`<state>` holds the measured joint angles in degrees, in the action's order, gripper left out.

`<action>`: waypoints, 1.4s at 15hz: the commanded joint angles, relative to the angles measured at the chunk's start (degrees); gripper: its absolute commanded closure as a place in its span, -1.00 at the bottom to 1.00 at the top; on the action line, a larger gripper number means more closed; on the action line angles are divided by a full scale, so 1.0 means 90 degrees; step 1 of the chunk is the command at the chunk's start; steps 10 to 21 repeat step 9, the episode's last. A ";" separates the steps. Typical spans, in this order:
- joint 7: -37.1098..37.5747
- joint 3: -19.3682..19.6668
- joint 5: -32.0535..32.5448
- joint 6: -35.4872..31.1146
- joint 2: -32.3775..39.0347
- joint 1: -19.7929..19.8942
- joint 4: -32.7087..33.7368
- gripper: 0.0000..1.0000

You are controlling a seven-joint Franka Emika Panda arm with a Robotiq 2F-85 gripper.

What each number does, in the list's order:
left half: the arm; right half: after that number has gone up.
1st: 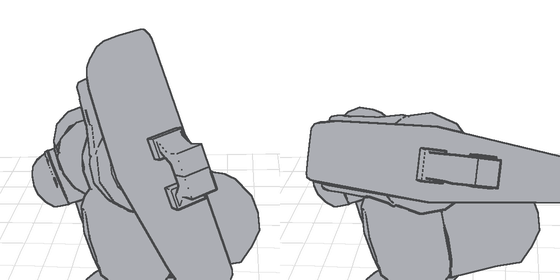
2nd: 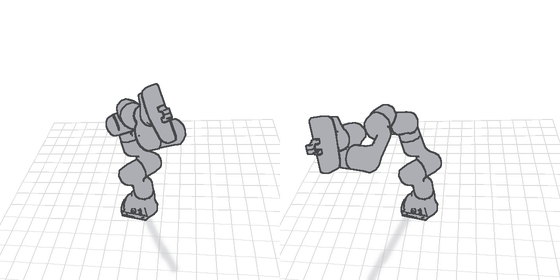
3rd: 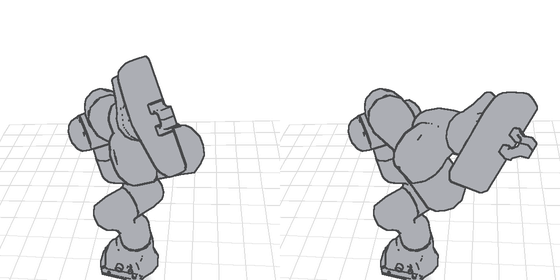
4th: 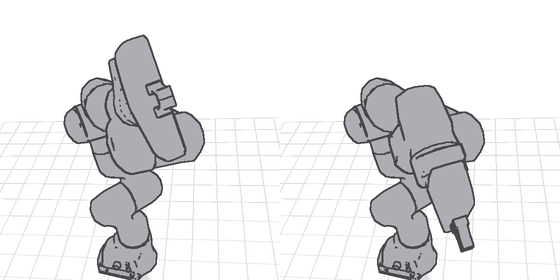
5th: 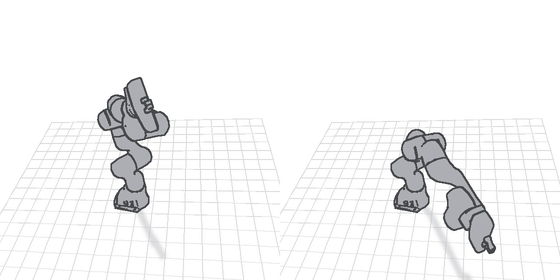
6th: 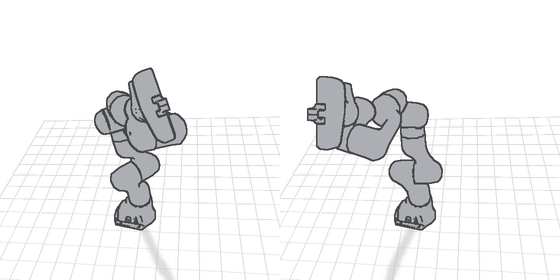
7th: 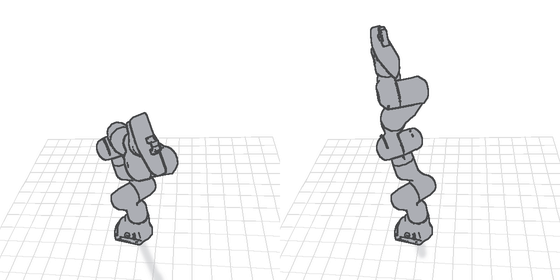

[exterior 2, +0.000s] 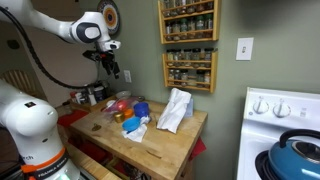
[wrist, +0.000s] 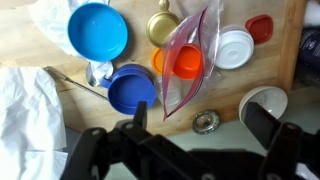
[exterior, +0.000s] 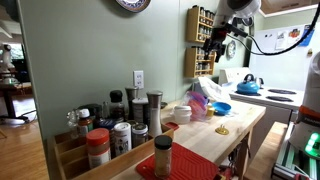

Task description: Place the cup in the zip lock bag

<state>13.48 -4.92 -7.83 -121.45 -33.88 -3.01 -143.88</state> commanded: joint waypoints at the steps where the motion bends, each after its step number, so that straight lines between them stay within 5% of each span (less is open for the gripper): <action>1: -0.0671 0.0179 0.0060 0.0524 -0.0501 -0.0072 -0.0075 -1.00; 21: -0.0891 0.0140 0.0014 0.0445 -0.0455 -0.0035 -0.0024 -1.00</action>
